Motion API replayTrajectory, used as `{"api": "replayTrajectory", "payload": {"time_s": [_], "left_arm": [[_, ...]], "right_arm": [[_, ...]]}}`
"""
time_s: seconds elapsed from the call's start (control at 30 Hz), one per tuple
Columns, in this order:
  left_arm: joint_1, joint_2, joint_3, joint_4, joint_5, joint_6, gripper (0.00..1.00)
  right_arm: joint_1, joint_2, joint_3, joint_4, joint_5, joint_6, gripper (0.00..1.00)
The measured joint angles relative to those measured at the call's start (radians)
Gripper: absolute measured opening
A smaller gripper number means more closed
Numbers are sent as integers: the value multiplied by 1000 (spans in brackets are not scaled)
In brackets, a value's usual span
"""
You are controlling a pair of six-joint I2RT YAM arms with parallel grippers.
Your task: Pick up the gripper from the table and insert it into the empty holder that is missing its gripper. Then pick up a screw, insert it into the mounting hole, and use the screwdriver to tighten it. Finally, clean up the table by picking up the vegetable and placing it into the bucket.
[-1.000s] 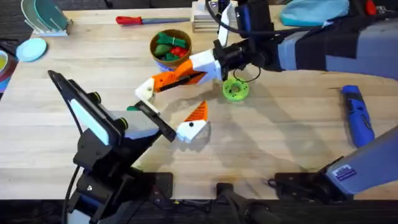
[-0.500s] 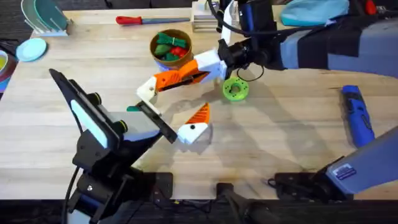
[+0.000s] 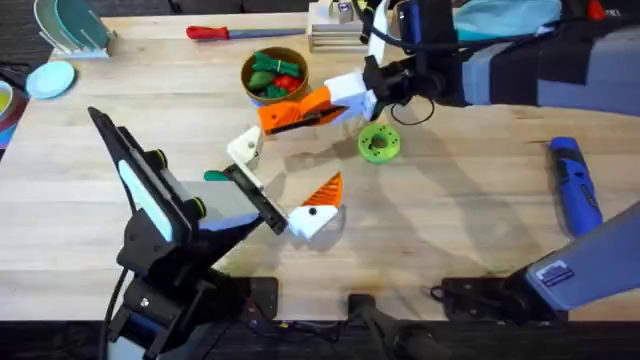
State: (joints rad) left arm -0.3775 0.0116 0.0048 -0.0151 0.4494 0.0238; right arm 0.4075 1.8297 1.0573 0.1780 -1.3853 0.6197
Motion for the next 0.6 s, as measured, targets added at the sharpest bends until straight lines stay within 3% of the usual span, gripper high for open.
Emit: {"api": "replayTrajectory", "payload": {"time_s": [0.3, 0.6], "left_arm": [[0, 0, 0, -4, 4, 2, 993], [0, 0, 0, -2, 2, 6, 993]], "right_arm": [[17, 0, 0, -115, -13, -66, 8], [-28, 0, 0, -193, -55, -159, 8]]}}
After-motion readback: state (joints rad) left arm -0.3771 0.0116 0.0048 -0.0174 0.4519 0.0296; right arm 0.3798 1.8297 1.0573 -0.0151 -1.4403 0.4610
